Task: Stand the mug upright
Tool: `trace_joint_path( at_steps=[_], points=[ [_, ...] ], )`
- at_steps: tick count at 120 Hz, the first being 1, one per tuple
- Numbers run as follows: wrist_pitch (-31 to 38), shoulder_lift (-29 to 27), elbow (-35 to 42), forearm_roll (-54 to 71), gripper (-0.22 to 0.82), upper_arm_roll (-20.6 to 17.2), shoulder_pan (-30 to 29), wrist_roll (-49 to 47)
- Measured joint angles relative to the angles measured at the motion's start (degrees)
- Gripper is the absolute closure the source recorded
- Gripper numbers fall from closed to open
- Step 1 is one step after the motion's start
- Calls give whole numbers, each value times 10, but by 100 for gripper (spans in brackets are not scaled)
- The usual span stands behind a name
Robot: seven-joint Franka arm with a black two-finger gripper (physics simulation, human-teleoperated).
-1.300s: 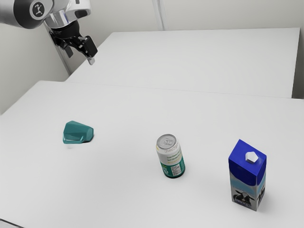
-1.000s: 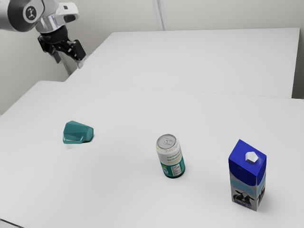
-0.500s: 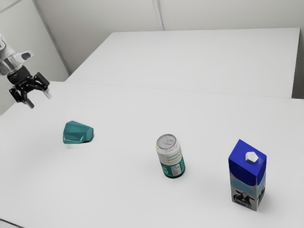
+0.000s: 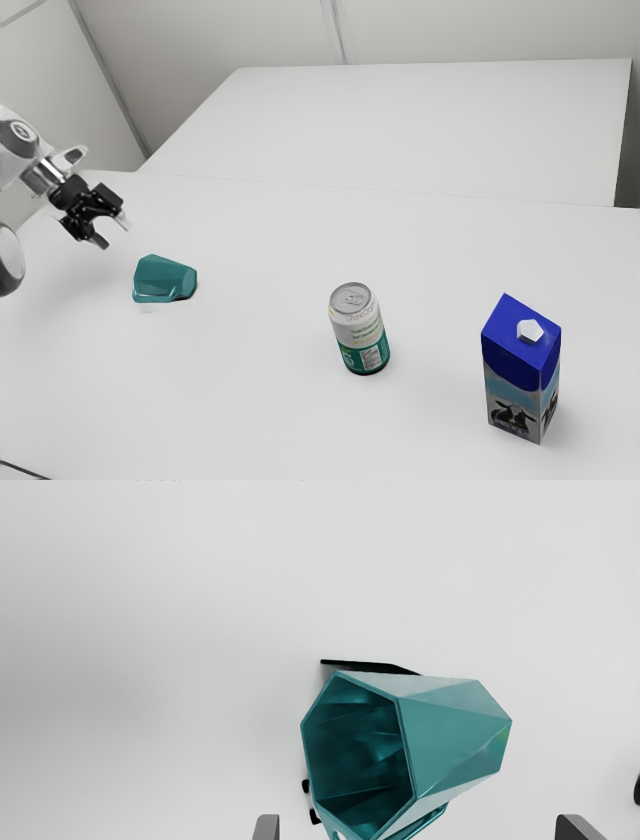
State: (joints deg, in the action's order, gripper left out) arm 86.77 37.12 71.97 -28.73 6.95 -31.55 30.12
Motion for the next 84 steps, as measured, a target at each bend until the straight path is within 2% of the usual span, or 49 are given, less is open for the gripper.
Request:
trace_joint_path(
  at_steps=[31, 84],
  points=[
    [-5, 3, 69, -36, 0, -1, 0, 40],
    [-16, 4, 106, -97, 0, -16, 10, 41]
  ],
)
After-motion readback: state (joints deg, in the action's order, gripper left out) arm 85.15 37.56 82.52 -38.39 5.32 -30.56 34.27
